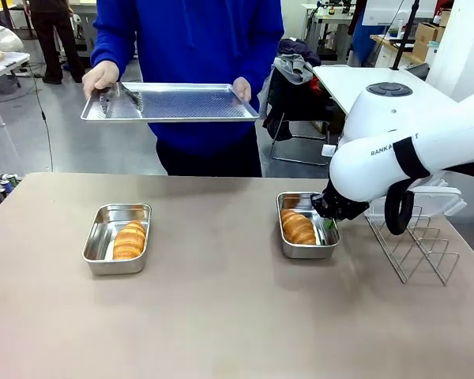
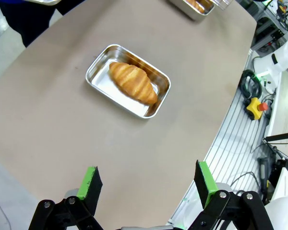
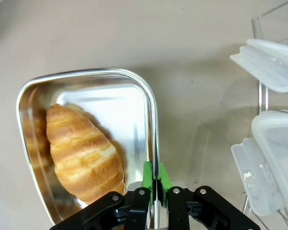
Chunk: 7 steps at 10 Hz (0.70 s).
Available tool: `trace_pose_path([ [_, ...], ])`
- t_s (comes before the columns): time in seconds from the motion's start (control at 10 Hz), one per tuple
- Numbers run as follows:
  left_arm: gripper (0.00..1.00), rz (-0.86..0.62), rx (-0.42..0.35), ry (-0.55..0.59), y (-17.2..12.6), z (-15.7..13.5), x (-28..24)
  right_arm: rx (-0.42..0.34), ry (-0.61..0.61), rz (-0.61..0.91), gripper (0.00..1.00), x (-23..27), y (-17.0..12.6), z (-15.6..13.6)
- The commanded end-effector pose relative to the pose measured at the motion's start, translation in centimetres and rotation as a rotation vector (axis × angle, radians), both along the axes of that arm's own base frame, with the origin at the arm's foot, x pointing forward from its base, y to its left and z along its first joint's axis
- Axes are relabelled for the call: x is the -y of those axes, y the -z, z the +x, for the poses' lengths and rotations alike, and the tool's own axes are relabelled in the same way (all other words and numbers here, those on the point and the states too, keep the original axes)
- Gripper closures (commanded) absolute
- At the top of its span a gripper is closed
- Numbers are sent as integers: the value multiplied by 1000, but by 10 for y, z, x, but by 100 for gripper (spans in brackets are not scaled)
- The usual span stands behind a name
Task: Place the bread in airtight containers.
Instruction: Once an object is inside an Airtight Container , place the container in the center of the table.
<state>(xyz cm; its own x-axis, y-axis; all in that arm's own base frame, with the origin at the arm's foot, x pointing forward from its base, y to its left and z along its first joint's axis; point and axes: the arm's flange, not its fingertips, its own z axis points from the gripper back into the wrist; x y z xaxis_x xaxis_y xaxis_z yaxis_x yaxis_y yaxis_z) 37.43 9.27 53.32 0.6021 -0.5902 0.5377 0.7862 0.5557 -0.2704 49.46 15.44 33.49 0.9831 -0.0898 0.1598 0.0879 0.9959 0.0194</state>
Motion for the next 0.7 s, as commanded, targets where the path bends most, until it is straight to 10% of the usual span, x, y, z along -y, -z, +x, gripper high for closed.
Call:
trace_pose_path([
  [0.0,0,6,0,13,-1,0,-2,8,3,-2,95,-7,3,1],
  [0.2,0,6,0,13,-1,0,-2,4,-3,4,95,-9,4,1],
  [0.3,0,6,0,13,-1,0,-2,-5,6,-14,38,-8,2,3],
  [0.4,0,6,0,13,-1,0,-2,-7,14,-18,38,-8,2,2],
  [0.5,0,6,0,13,-1,0,-2,-12,19,-15,0,-8,-3,2],
  [0.6,0,6,0,13,-1,0,-2,0,15,-10,34,-9,-14,2],
])
